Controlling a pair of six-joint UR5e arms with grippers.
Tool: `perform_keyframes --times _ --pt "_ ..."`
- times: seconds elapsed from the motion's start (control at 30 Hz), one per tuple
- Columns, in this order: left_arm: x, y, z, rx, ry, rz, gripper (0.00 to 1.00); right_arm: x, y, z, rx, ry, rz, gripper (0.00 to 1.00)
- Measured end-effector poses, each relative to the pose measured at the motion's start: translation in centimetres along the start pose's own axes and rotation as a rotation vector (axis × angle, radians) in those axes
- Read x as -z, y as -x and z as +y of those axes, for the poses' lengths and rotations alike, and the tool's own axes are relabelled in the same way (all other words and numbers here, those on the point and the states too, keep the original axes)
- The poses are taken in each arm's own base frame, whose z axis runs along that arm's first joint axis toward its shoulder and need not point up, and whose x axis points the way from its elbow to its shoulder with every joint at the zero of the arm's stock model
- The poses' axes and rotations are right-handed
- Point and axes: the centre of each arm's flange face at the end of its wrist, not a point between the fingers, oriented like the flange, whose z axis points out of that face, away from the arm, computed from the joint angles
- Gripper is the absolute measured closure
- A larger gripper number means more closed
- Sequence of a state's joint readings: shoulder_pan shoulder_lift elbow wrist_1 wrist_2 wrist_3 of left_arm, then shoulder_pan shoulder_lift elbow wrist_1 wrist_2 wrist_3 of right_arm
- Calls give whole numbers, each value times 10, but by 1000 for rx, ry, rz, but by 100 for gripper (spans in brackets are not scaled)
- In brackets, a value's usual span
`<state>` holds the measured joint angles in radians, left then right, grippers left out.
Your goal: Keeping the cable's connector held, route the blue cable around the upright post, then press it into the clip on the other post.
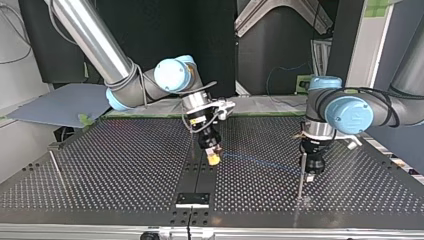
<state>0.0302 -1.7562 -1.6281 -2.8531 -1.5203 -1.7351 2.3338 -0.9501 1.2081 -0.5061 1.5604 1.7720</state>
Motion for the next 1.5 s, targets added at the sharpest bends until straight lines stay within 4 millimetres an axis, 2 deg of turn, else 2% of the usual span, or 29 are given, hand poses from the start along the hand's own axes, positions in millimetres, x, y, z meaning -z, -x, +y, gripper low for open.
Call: perform_keyframes --times 0.3,0.33,0.37,0.47,0.5,0.57,0.6,0.67,0.7,0.77,0.8,0.87,0.9,0.93,1.03,1.17,1.5 --pt "-2 1 0 50 6 -21 100 6 42 -1 0 1 -73 100" --pt "-2 2 0 58 9 -21 96 6 43 -1 0 1 -76 100" --pt "-2 1 0 68 12 -22 86 6 45 -1 0 1 -78 100" --pt "-2 0 0 93 18 -20 83 9 56 -2 -2 2 -103 100" --pt "-2 -1 0 101 19 -17 83 11 65 -2 -2 5 -122 100" --pt "-3 -6 1 124 22 -4 75 14 79 -2 -2 9 -151 100" --pt "-4 -10 1 133 24 4 75 17 89 -1 -2 13 -170 100" --pt "-4 -19 1 147 28 30 58 21 105 0 -1 20 -198 100" --pt "-5 -22 0 150 28 41 58 23 115 1 -1 26 -215 100" --pt "-5 -28 -1 152 29 56 29 27 125 2 0 33 -232 100" --pt "-5 -30 -2 152 29 60 29 29 131 3 0 36 -241 100" --pt "-4 -32 -3 152 32 69 8 32 136 4 1 41 -251 100" --pt "-4 -33 -4 151 36 72 8 34 139 4 1 43 -256 100" --pt "-3 -33 -4 152 40 74 0 35 140 4 1 44 -259 100" --pt "-3 -35 -4 154 49 79 0 40 146 6 2 48 -270 100" --pt "-6 -46 -4 155 39 102 0 47 157 8 3 53 -288 100" --pt "-8 -55 -7 160 26 118 0 67 201 21 25 69 -363 100"
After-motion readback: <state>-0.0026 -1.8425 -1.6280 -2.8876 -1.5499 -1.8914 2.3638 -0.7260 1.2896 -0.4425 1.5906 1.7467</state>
